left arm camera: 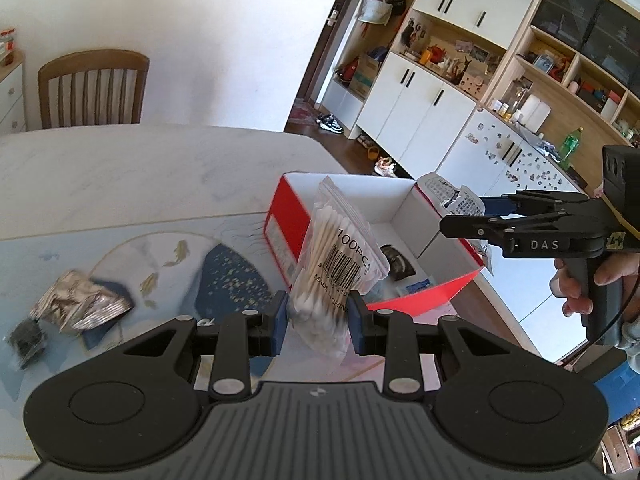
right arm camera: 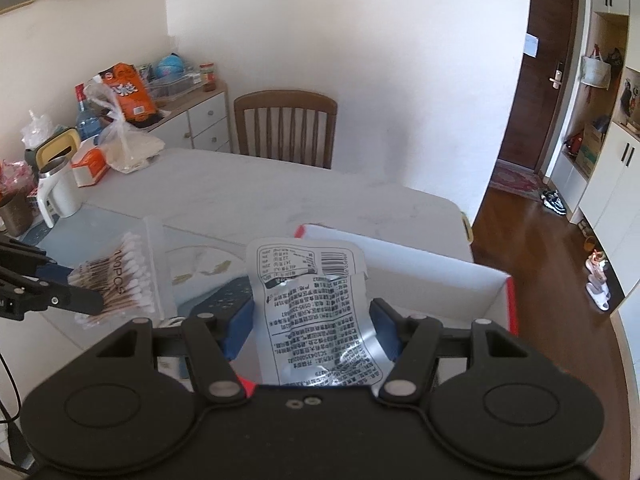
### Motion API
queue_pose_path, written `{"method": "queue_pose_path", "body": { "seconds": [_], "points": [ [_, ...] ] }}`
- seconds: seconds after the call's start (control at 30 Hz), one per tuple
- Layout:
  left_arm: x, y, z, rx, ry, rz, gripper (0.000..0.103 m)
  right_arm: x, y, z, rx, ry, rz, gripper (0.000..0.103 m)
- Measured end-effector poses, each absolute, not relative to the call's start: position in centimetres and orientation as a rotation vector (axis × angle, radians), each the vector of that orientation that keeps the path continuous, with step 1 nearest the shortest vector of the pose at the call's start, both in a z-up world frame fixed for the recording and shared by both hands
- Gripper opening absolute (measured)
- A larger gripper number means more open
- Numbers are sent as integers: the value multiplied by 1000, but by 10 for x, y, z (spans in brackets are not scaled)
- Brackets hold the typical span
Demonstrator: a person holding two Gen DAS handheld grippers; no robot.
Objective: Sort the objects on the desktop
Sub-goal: 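Carry white sachet with right gripper while left gripper carries cotton swab bag toward red box, then lower sachet into red box and open right gripper while left gripper releases swab bag inside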
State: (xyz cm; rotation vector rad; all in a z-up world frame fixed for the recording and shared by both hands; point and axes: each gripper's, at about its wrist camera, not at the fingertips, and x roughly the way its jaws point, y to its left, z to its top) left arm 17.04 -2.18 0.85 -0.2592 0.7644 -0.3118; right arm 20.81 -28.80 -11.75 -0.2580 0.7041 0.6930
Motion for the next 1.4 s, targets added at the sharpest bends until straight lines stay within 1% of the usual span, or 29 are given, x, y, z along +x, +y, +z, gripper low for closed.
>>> {"method": "queue_pose_path", "body": {
  "seconds": [0.43,0.77,1.13,1.4],
  "points": [
    [216,-67,5,-218,796,-356,29,250,-313,-133,-239,750,659,63],
    [261,-80,-3,-174,833,-363,29,279,-320,-143,-257,777,643,63],
    [302,-138,-43,-50,959,-426,29,313,-317,-183,-293,872,607,63],
    [319,-173,-56,18,1021,-467,29,335,-313,-211,-301,944,569,63]
  ]
}}
